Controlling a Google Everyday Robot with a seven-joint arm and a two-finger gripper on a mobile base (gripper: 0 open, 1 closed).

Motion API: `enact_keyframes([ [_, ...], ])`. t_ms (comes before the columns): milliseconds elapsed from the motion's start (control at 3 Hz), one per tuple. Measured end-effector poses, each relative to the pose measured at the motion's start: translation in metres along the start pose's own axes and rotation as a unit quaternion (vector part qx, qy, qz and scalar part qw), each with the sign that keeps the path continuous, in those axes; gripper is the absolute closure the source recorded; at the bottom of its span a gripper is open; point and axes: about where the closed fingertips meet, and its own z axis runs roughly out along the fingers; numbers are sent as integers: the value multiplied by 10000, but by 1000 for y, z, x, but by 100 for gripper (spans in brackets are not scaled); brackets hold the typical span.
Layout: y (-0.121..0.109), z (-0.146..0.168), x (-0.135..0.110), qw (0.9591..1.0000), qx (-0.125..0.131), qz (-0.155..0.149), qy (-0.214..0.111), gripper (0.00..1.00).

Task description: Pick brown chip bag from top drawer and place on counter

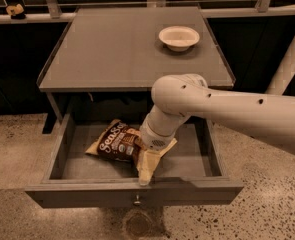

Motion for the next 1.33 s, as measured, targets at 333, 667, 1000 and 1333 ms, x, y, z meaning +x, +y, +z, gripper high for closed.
enact_keyframes([
  [333, -13, -8, -4, 9999, 94, -59, -10, 0],
  [667, -40, -10, -15, 9996, 201, -185, -25, 0],
  [1000, -60, 7, -20, 9995, 209, -206, -123, 0],
  [1333, -70, 39, -14, 9995, 129, -122, -272, 0],
])
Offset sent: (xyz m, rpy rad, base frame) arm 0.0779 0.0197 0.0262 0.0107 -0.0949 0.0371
